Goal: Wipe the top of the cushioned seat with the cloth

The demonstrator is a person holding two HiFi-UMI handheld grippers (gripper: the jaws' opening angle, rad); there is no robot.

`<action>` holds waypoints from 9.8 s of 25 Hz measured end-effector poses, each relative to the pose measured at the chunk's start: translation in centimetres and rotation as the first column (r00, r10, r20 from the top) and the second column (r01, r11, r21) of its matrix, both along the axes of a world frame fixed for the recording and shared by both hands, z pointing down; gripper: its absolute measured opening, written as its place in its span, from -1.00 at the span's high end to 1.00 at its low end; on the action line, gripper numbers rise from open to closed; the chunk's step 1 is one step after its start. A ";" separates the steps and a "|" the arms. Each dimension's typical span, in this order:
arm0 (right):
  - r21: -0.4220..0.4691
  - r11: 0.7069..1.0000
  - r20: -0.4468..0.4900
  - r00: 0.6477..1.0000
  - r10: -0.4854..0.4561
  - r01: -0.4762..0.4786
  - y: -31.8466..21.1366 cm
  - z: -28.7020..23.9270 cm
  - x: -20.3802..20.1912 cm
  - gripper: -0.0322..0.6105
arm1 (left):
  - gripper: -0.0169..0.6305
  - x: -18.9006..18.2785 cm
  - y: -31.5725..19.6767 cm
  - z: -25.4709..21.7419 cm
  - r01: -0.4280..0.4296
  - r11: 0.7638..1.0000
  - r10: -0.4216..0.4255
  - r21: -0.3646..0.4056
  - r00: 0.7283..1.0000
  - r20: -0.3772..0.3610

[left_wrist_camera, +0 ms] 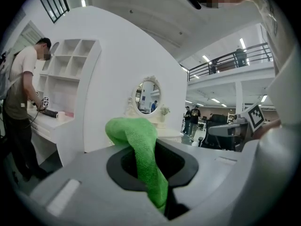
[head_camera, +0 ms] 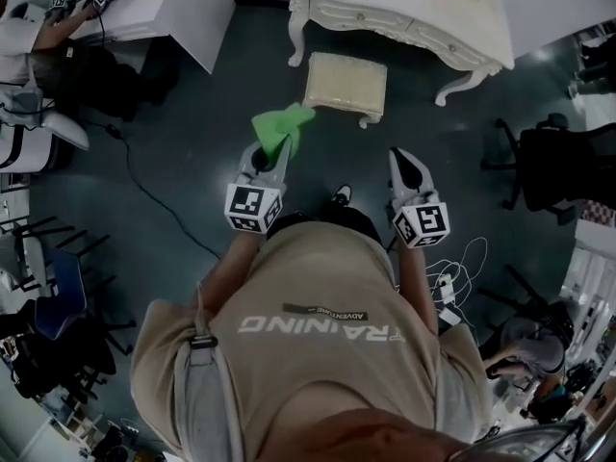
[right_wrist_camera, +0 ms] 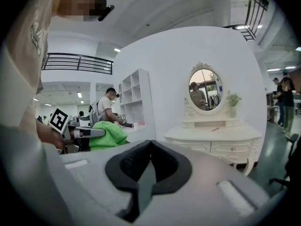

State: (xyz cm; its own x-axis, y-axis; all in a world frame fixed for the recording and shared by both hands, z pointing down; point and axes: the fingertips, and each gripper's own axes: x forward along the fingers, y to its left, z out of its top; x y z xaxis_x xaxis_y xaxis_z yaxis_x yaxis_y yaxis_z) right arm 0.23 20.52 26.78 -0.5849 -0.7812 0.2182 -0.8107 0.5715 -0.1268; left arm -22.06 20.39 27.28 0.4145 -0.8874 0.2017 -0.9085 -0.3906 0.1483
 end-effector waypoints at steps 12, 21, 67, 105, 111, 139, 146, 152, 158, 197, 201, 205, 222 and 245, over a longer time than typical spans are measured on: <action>-0.007 0.996 0.021 0.996 -0.088 0.088 -9.0 1.4 7.8 0.89 | 0.80 7.8 -7.8 -0.4 0.082 0.997 -0.082 -0.011 0.997 0.010; -0.021 0.986 0.031 0.986 -0.162 0.163 -13.1 2.7 10.1 0.89 | 0.80 10.7 -12.1 0.0 0.102 0.994 -0.101 -0.028 0.994 0.052; -0.041 0.998 -0.014 0.999 0.046 -0.046 -29.5 3.7 1.7 0.89 | 0.80 2.2 -30.6 5.4 -0.062 0.997 0.065 -0.044 0.994 0.083; -0.355 0.914 -0.103 0.963 -0.247 0.197 -44.0 33.9 3.3 0.89 | 0.80 4.5 -48.6 32.5 0.182 0.887 -0.140 -0.423 0.982 0.128; -0.365 0.919 -0.130 0.970 -0.207 0.148 -45.2 41.5 1.7 0.89 | 0.80 2.9 -51.4 44.1 0.181 0.860 -0.122 -0.478 0.981 0.152; -0.463 0.878 -0.038 0.986 -0.160 0.125 -47.9 50.3 -1.6 0.89 | 0.80 4.5 -58.4 64.9 0.117 0.751 0.041 -0.649 0.974 0.223; -0.446 0.890 -0.050 0.990 -0.134 0.098 -48.4 50.1 2.2 0.89 | 0.80 9.5 -57.7 64.4 0.103 0.730 0.040 -0.676 0.981 0.192; -0.445 0.890 -0.046 0.990 -0.132 0.098 -48.0 50.0 7.0 0.89 | 0.80 17.6 -57.0 63.8 0.032 0.733 0.100 -0.679 0.983 0.155; -0.438 0.896 -0.017 0.995 -0.097 0.080 -46.9 50.7 12.6 0.89 | 0.80 25.8 -55.6 64.3 -0.044 0.729 0.176 -0.683 0.977 0.124; -0.411 0.890 -0.044 0.970 -0.237 0.199 -40.8 46.4 -3.7 0.89 | 0.80 6.1 -47.4 54.3 -0.035 0.807 0.099 -0.589 0.992 0.077; -0.419 0.884 -0.052 0.967 -0.251 0.206 -40.6 46.0 -7.1 0.89 | 0.80 0.0 -46.9 55.6 0.032 0.796 0.049 -0.604 0.992 0.117; -0.435 0.874 -0.043 0.965 -0.260 0.216 -40.1 45.6 -8.9 0.89 | 0.80 -2.3 -46.6 57.6 0.039 0.778 0.062 -0.627 0.989 0.138; -0.488 0.852 -0.009 0.976 -0.219 0.188 -38.7 48.7 -1.9 0.89 | 0.80 6.7 -46.0 63.4 0.009 0.718 0.122 -0.696 0.983 0.138; -0.499 0.847 -0.005 0.976 -0.215 0.184 -36.0 50.9 20.1 0.89 | 0.80 35.0 -44.3 63.4 -0.033 0.684 0.105 -0.729 0.993 0.054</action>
